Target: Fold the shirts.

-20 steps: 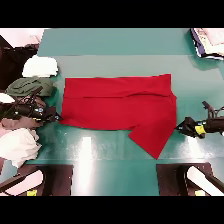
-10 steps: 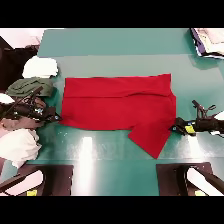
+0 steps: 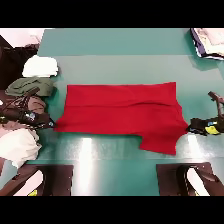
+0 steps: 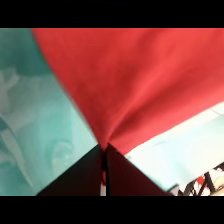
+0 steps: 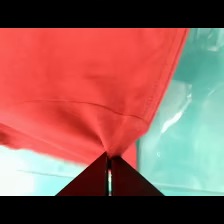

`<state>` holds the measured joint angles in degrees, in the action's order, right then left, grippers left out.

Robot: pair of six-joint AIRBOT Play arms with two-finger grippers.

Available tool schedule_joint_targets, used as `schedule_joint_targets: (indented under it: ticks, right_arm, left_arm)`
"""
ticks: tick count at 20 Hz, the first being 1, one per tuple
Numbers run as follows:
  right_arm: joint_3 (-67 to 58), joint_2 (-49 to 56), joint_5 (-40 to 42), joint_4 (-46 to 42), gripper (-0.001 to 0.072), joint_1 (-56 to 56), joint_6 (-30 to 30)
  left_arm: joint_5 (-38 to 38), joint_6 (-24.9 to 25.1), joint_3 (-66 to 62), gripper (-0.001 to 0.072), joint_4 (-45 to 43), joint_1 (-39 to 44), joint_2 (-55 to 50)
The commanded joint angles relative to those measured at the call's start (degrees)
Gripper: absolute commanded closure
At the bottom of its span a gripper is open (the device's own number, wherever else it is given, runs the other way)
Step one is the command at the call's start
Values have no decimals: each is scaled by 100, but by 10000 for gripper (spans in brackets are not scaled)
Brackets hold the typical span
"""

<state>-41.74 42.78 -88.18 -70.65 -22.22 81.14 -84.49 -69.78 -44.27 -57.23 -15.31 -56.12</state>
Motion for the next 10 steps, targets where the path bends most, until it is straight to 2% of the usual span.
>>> schedule_joint_targets:
  ticks: [1, 4, 7, 10]
  right_arm:
    - [-409, -271, 66, -81, 700, 11, 144]
    - [-925, 343, 415, 70, 700, 33, 133]
    - [-1429, 1091, 868, 55, 700, 334, 131]
    - [-1886, 1869, 1220, 48, 700, 658, 140]
  left_arm:
    - [269, -96, -94, 686, 205, -2, 136]
    - [1217, -245, -417, 686, 450, -2, 125]
    - [1790, -306, -638, 686, 538, -2, 101]
    - [1891, -350, -844, 686, 686, -2, -382]
